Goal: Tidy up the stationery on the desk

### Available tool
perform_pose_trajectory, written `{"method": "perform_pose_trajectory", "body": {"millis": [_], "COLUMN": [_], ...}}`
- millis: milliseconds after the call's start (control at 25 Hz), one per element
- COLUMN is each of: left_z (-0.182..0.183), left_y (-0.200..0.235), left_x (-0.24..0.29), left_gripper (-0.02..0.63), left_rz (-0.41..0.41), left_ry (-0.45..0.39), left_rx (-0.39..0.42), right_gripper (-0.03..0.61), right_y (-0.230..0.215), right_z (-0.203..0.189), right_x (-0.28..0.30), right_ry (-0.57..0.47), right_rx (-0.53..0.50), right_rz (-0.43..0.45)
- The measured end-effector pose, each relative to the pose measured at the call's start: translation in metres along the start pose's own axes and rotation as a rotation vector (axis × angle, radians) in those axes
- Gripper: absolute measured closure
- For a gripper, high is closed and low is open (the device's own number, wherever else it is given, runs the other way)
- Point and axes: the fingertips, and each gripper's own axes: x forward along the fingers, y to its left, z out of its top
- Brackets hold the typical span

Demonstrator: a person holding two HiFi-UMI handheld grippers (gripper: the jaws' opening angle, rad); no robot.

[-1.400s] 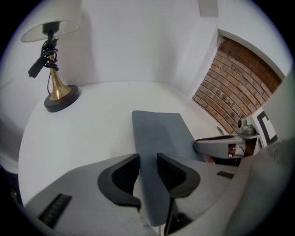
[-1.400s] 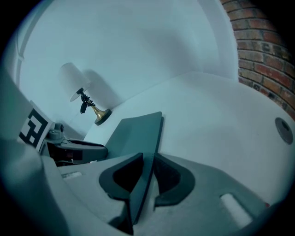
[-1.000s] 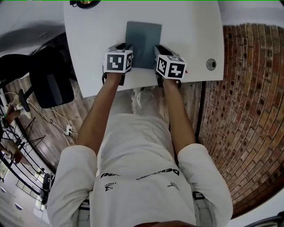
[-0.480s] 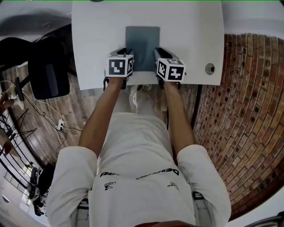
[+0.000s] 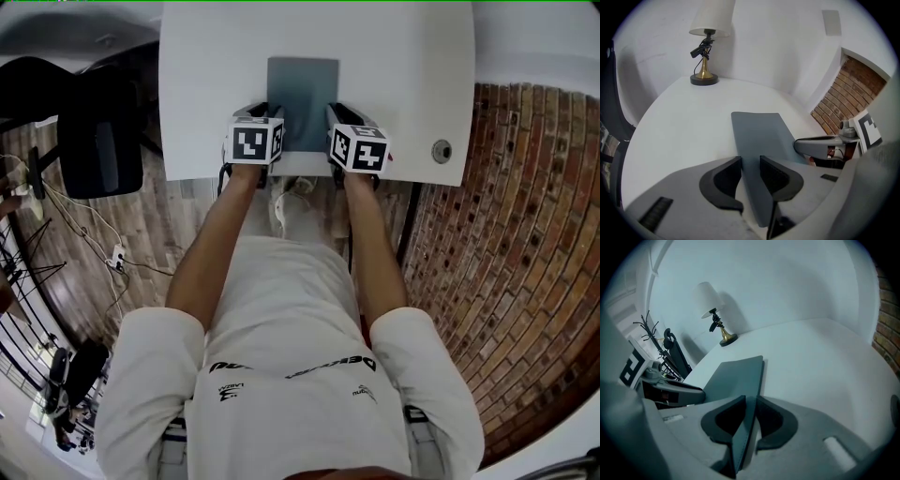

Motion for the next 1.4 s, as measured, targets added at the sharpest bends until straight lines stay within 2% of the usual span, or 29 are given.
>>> {"method": "perform_pose_trajectory", "body": {"millis": [720, 800, 840, 1040, 1280, 1400], "left_z": [0.000, 0.001, 0.002, 0.009, 0.008, 0.011], "left_y": [-0.002, -0.002, -0.002, -0.004, -0.014, -0.022], "left_x": [0.001, -0.003, -0.007, -0.035, -0.064, -0.084], "left_gripper": [0.491, 0.491, 0.491, 0.491, 0.508, 0.534], "left_rz": [-0.051, -0.049, -0.046, -0.066, -0.114, -0.141], "left_ry": [-0.003, -0.011, -0.019, -0.096, -0.182, -0.230], "left_rx": [0.000, -0.005, -0.005, 0.004, 0.034, 0.033], "right_gripper": [0.515, 0.469, 0.468, 0.466, 0.463, 0.463], "right_y": [0.000, -0.001, -0.002, -0.006, -0.017, -0.022], "right_z": [0.003, 0.006, 0.009, 0.017, 0.008, -0.003], "right_x": [-0.001, -0.008, -0.014, -0.050, -0.074, -0.081], "right_ry": [-0.004, -0.016, -0.027, -0.061, -0.016, 0.021], "right_rx": [-0.001, -0.002, -0.012, -0.128, -0.272, -0.383], "right_rz": [0.000, 0.005, 0.003, -0.008, 0.005, 0.001]}}
